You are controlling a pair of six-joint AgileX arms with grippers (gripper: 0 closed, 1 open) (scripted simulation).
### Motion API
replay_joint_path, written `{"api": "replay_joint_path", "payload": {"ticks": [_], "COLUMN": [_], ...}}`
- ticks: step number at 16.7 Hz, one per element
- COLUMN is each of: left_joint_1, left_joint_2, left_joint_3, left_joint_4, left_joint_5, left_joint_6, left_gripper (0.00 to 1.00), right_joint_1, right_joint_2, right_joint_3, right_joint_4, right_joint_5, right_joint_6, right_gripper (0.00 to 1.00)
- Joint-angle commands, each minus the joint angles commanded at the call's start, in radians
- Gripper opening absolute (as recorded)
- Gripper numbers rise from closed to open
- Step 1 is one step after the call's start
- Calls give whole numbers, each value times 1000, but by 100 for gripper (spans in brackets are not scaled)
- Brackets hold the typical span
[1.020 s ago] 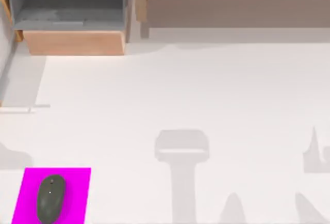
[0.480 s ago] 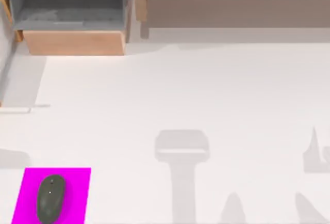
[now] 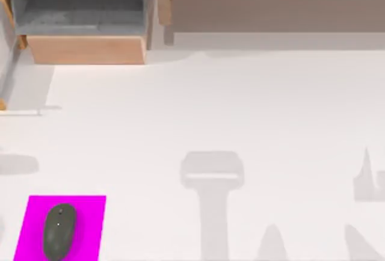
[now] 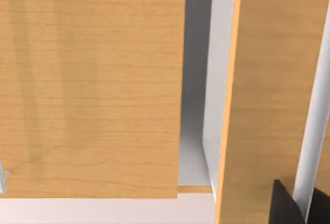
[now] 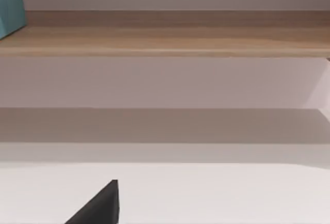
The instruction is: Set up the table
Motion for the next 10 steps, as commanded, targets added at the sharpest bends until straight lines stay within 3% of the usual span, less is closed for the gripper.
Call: {"api": "replay_joint_path", "payload": {"ticks": [4, 10], "left_joint_1": [-51, -57], "left_joint_2": [39, 49], "left_joint_3": [95, 109], "left_joint_4": [-53, -66], "left_joint_5": [-54, -58], "left_joint_6": [-3, -3], "left_gripper": [0, 0], "right_joint_1": [0, 0], "right_joint_2": [0, 0], "right_joint_3": [0, 0], "right_joint_4": [0, 0], "right_joint_5": [0, 0], "right_joint_6": [0, 0], "right_gripper": [100, 100]}}
